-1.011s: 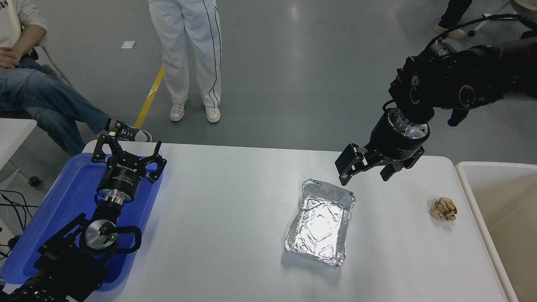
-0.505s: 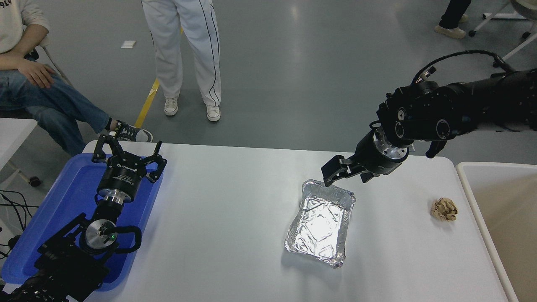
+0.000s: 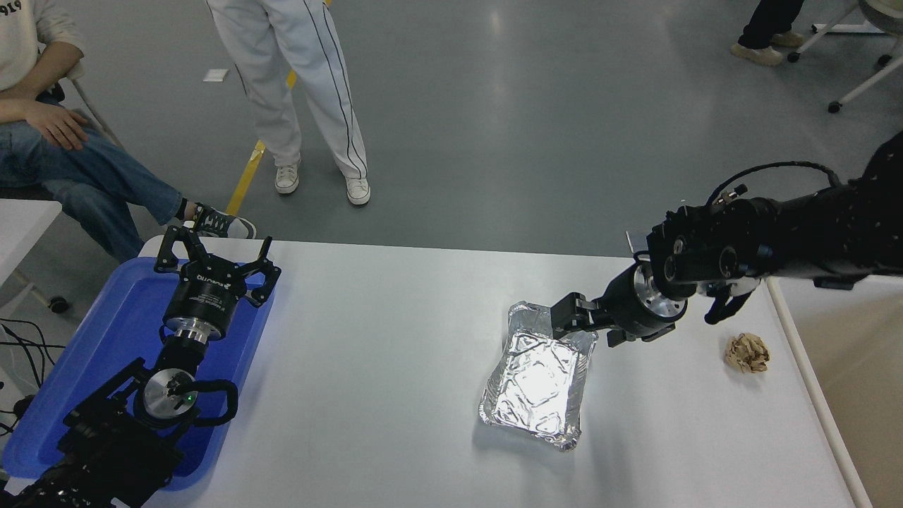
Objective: Pick up foil plate and place in dustbin
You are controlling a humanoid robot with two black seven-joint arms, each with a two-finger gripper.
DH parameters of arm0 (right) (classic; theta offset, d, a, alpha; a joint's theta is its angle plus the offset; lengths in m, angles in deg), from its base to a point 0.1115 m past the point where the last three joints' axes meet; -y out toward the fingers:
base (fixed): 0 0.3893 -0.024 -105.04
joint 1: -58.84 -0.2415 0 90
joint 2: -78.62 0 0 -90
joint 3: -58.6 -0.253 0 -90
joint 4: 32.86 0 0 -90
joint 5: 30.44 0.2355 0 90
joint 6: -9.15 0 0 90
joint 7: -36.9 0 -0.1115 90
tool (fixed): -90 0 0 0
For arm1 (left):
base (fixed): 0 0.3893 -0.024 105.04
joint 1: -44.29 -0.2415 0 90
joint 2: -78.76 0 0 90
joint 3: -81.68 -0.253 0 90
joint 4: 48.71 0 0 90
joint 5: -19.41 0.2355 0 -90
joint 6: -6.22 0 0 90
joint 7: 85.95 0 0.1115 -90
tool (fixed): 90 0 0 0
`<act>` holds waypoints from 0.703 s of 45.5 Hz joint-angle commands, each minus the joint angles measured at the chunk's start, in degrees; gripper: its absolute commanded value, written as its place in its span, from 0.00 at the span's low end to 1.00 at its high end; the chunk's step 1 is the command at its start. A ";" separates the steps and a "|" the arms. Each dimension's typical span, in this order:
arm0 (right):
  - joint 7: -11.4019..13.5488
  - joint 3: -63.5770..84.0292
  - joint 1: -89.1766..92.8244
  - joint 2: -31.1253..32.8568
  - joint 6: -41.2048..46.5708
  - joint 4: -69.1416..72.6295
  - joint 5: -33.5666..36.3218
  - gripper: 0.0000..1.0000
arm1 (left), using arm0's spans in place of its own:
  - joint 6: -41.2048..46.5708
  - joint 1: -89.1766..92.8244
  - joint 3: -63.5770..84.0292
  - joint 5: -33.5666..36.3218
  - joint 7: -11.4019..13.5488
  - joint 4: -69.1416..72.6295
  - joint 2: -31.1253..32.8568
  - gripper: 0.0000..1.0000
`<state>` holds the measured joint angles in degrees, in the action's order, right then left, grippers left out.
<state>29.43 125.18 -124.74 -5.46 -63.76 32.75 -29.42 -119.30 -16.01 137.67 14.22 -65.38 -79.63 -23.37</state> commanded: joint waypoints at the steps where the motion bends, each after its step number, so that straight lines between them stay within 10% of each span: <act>1: 8.08 -0.49 4.98 -0.39 -7.16 -0.31 1.44 0.85 | 0.01 0.01 0.00 0.00 0.00 -0.02 0.00 1.00; 32: 8.87 -7.96 11.14 -1.79 -8.12 -2.06 1.70 0.88 | 0.01 0.01 0.00 0.00 0.00 -0.02 0.00 1.00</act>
<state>37.85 119.89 -115.97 -6.13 -71.51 32.21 -27.58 -119.30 -16.00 137.67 14.21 -65.38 -79.64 -23.37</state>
